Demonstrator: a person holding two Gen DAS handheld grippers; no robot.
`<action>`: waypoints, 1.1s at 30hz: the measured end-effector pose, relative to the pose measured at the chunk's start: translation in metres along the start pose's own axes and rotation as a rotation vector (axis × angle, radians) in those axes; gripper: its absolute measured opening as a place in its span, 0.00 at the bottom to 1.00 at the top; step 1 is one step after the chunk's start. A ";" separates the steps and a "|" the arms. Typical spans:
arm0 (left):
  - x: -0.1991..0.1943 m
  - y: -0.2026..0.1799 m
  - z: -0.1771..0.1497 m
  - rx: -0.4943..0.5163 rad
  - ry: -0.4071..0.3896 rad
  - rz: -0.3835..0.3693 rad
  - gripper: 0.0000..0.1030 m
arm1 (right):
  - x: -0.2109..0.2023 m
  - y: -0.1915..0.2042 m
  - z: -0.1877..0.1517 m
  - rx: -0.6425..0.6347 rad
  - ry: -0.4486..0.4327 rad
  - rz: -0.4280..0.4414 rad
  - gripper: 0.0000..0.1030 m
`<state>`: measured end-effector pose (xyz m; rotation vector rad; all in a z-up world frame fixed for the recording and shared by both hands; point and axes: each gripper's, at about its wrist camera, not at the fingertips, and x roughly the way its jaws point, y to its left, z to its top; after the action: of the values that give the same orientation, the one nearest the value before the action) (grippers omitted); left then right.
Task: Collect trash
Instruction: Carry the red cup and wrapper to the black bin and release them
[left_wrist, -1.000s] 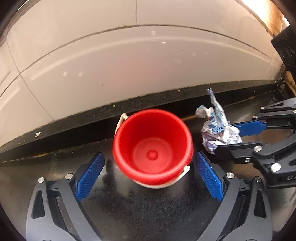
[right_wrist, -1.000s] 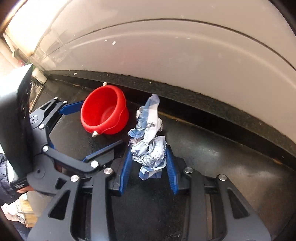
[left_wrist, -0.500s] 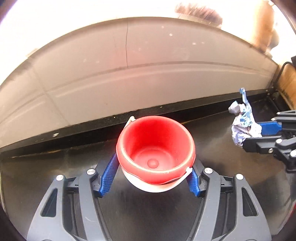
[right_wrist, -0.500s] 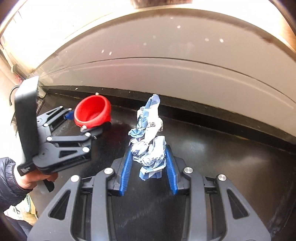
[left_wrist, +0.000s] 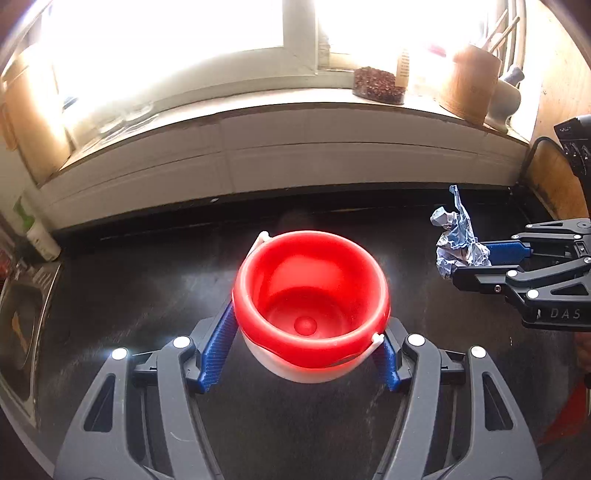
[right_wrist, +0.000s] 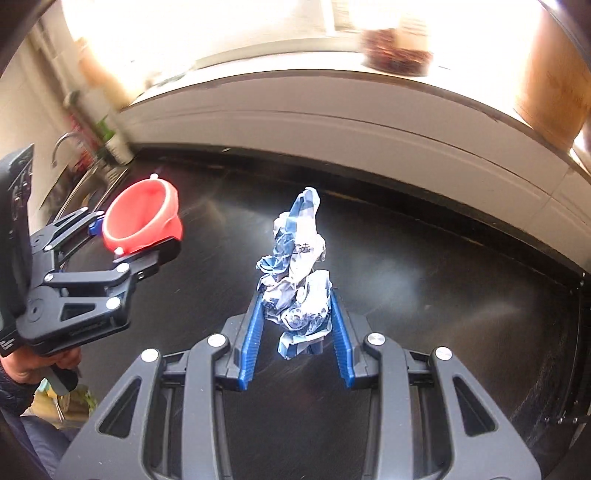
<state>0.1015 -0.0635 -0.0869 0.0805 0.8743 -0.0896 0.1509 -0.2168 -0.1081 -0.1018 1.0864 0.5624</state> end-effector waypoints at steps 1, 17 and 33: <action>-0.008 0.007 -0.010 -0.021 0.001 0.018 0.62 | -0.002 0.010 -0.003 -0.020 0.005 0.009 0.34; -0.169 0.167 -0.209 -0.501 0.035 0.393 0.62 | 0.028 0.265 -0.023 -0.491 0.116 0.315 0.34; -0.236 0.275 -0.444 -0.941 0.148 0.622 0.62 | 0.107 0.563 -0.125 -0.942 0.384 0.600 0.35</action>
<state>-0.3569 0.2675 -0.1799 -0.5274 0.9303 0.9164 -0.1843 0.2626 -0.1517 -0.7436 1.1358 1.6223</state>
